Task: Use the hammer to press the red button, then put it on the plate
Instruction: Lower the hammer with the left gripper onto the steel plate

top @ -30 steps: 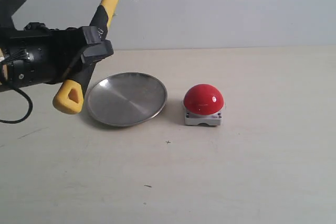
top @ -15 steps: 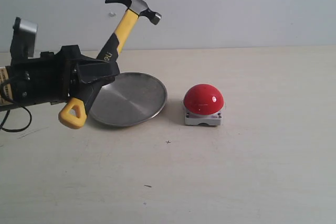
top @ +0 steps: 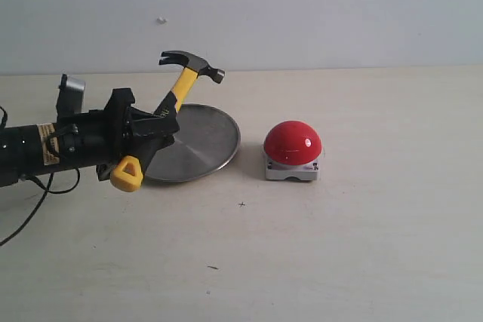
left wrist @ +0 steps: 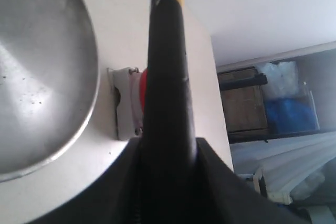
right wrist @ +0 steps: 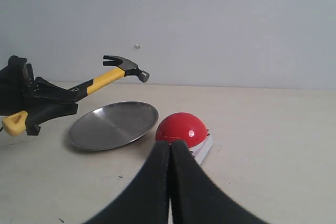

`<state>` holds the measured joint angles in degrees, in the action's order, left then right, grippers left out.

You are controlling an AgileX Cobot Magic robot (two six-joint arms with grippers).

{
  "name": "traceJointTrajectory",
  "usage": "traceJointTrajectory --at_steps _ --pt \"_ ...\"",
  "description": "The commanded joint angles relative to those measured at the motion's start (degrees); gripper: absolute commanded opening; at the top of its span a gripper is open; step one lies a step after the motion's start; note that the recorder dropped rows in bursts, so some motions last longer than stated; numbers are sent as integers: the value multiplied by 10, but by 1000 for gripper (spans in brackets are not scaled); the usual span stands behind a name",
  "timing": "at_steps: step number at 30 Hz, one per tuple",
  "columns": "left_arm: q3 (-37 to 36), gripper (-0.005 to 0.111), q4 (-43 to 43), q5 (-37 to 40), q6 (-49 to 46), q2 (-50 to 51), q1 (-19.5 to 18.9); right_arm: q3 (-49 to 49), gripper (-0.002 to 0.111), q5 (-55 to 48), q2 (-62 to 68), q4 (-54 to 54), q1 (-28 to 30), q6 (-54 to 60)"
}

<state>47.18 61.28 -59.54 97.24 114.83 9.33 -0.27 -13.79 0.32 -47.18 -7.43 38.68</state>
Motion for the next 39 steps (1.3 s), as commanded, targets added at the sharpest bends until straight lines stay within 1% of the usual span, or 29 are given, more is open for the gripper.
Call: traceJointTrajectory --at_steps 1,3,5,8,12,16,22,26,28,29,32,33,39 --pt "32 0 -28 -46 -5 31 -1 3 0 2 1 2 -2 3" --pt "40 0 -33 -38 -4 44 -1 3 0 2 1 2 -2 3" --pt "47 0 -37 -14 -4 54 -1 3 0 2 1 2 -2 3" --pt "58 0 -35 7 15 66 -1 3 0 2 1 2 -2 3" --pt "77 0 -25 7 31 81 -1 3 0 2 1 2 -2 3" --pt "95 0 4 7 55 87 -1 3 0 2 1 2 -2 3" --pt "98 0 25 7 56 87 -1 3 0 2 1 2 -2 3" --pt "113 0 57 8 52 88 -1 3 0 2 1 2 -2 3" --pt "116 0 52 9 43 88 -1 3 0 2 1 2 -2 3" --pt "116 0 45 16 34 88 -1 3 0 2 1 2 -2 3" --pt "116 0 37 91 33 88 -1 3 0 2 1 2 -2 3" --pt "116 0 39 102 26 88 -1 3 0 2 1 2 -2 3" --pt "116 0 39 113 -28 88 0 3 0 2 1 2 -2 3"
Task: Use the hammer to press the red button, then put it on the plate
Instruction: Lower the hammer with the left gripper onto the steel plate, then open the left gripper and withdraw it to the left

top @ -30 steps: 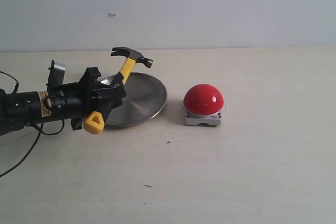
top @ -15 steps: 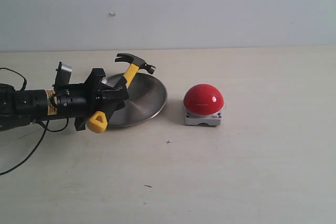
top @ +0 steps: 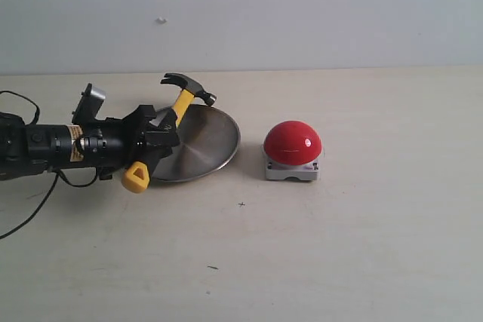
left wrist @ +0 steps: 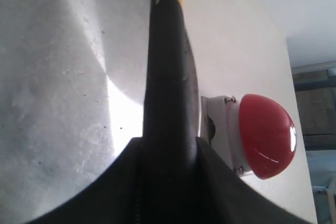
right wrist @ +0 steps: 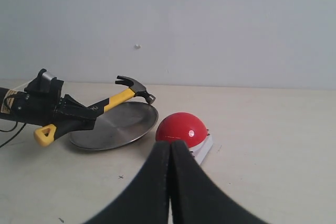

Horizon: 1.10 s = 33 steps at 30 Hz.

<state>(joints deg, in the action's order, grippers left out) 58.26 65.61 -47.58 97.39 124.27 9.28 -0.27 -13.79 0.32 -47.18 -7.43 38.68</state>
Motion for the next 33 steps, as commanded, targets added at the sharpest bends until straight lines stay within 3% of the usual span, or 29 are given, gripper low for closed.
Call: traceJointTrajectory --at_steps 1,14,16,18,22,33 --pt "5 0 -4 -4 -29 -6 1 3 0 2 1 2 -2 3" --pt "5 2 12 0 -29 -6 15 3 0 2 1 2 -2 3" --pt "5 14 21 0 -30 -6 15 3 0 2 1 2 -2 3" --pt "5 34 26 0 -37 -6 15 3 0 2 1 2 -2 3" --pt "5 52 28 19 -37 -6 15 3 0 2 1 2 -2 3" --pt "5 56 32 85 -69 -37 -14 3 0 2 1 2 -2 3"
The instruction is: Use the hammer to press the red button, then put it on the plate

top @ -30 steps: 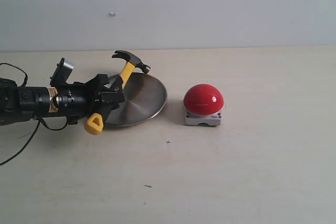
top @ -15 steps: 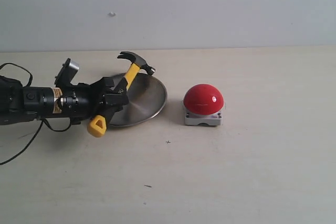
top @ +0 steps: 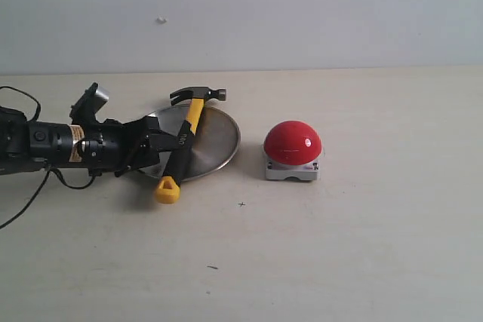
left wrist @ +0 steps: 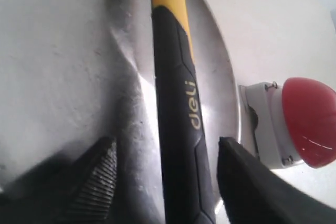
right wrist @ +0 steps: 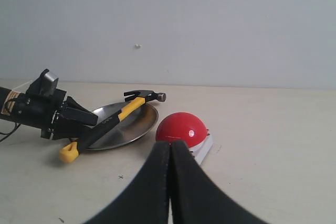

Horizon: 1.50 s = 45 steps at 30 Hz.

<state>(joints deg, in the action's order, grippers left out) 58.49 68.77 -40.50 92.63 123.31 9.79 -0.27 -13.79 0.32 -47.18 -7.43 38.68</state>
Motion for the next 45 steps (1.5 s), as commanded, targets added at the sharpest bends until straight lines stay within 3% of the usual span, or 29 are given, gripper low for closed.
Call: traceJointTrajectory --at_steps 1,4,6,9,13,17,20,23,29,40,45 --pt "3 56 6 8 -29 -34 -22 3 0 2 1 2 -2 3" --pt "3 55 23 -14 -42 -62 -25 3 0 2 1 2 -2 3" --pt "3 47 42 -14 -47 -84 -25 3 0 2 1 2 -2 3" --pt "-4 0 98 -14 -46 -133 -25 3 0 2 1 2 -2 3" --pt "-52 0 58 21 -92 -190 -25 3 0 2 1 2 -2 3" --pt "-138 0 -104 64 -253 -273 -25 3 0 2 1 2 -2 3" --pt "-220 0 -255 52 -421 -359 -25 3 0 2 1 2 -2 3" --pt "-293 0 -370 32 -531 -453 -24 3 0 2 1 2 -2 3" --pt "-413 0 -506 8 -624 -653 -24 3 0 2 1 2 -2 3" --pt "-547 0 -532 25 -671 -950 -25 3 0 2 1 2 -2 3" --pt "-551 0 -532 115 -687 -1038 -25 3 0 2 1 2 -2 3"
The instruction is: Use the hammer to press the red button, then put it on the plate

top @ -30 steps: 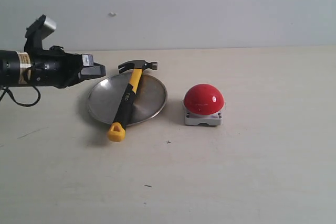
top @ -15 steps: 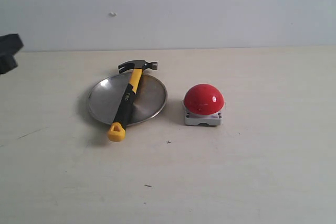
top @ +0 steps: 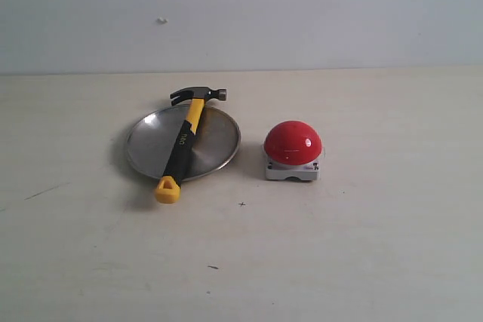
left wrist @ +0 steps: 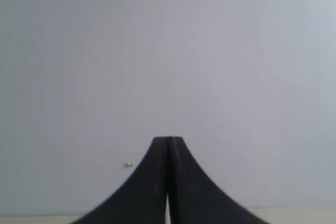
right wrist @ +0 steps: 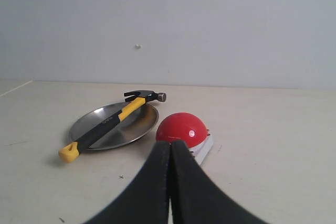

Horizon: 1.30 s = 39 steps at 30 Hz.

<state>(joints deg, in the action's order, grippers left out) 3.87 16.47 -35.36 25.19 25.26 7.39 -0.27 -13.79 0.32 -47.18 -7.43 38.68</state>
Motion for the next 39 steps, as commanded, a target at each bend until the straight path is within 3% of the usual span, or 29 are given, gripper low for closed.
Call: traceJointTrajectory --at_steps 1,16,21,31,39 --pt "-5 0 -7 78 -17 -72 -1 3 0 2 1 2 -2 3" --pt "-5 0 -3 247 -36 -251 -1 3 0 2 1 2 -2 3" --pt "-6 0 -4 269 -27 -253 -10 3 0 2 1 2 -2 3" --pt "-39 0 -7 309 25 -253 -69 3 0 2 1 2 -2 3" --pt "-39 0 -2 464 21 -253 -86 3 0 2 1 2 -2 3"
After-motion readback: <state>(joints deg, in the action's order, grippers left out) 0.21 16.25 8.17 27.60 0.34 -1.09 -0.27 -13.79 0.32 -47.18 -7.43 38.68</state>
